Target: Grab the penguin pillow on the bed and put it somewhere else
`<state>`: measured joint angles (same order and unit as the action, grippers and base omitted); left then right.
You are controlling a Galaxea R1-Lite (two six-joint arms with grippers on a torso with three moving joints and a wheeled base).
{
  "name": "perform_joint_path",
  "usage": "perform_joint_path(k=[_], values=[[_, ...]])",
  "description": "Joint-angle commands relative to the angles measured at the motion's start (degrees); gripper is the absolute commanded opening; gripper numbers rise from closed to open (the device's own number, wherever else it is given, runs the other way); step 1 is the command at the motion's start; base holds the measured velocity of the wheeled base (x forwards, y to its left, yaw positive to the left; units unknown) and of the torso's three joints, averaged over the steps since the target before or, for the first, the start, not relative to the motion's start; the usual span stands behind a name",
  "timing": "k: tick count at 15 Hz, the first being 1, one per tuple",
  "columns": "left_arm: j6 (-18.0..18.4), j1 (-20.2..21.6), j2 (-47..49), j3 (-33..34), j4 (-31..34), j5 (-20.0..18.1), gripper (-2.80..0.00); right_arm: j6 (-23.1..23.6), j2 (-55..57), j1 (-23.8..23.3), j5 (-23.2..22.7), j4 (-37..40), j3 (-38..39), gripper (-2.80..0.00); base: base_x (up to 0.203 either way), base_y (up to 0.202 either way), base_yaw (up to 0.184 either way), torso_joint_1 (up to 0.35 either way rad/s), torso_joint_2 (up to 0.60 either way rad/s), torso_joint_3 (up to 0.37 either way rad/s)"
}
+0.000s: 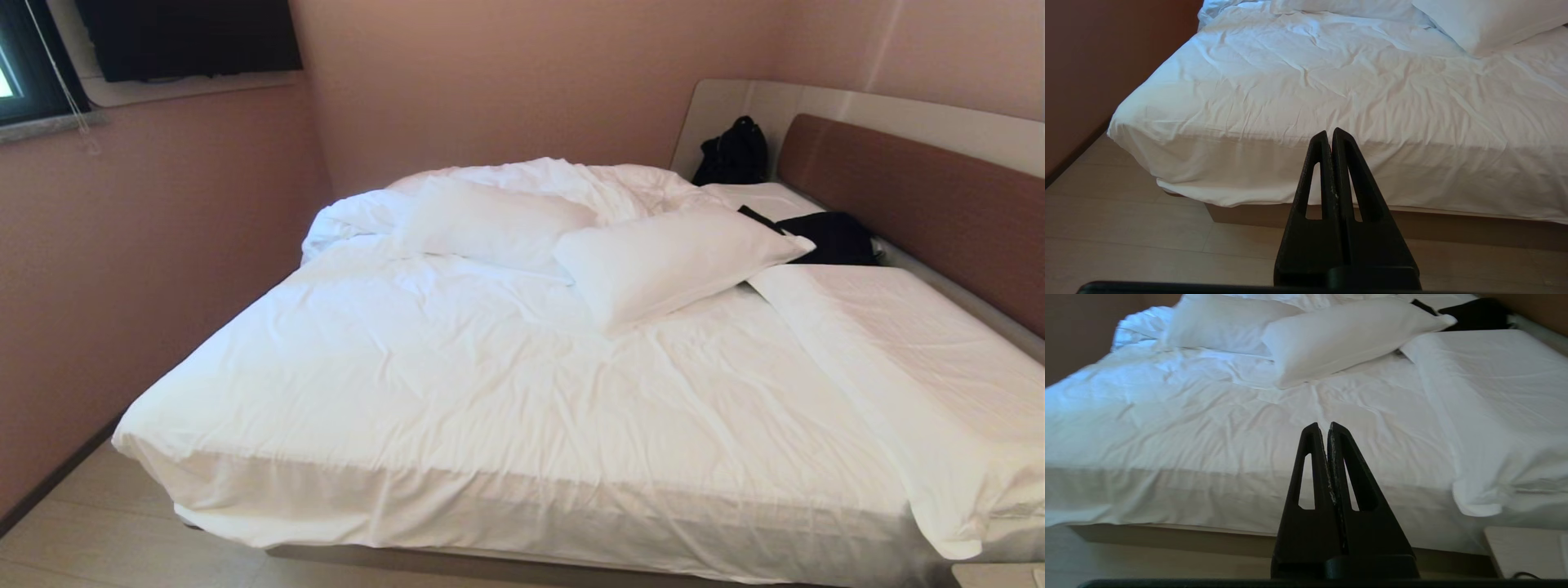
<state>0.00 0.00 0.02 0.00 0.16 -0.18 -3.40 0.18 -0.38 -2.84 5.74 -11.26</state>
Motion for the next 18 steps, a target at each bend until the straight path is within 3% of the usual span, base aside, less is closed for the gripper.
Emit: perform_joint_path(k=[1,7,18], values=[[0.0,0.0,-0.02,0.0,0.02,0.0,-2.8,1.74,-0.01,0.03,4.06,-6.28,3.26,-2.8,0.0,0.0,0.0,0.0,0.0,0.0],[0.0,0.0,-0.02,0.0,0.02,0.0,-2.8,2.88,-0.01,0.03,4.25,-9.25,9.92,-2.8,0.0,0.0,0.0,0.0,0.0,0.0],[0.0,0.0,0.03,0.0,0.02,0.0,-2.8,3.75,-0.01,0.03,3.63,-5.83,11.09,-2.8,0.0,0.0,0.0,0.0,0.0,0.0]])
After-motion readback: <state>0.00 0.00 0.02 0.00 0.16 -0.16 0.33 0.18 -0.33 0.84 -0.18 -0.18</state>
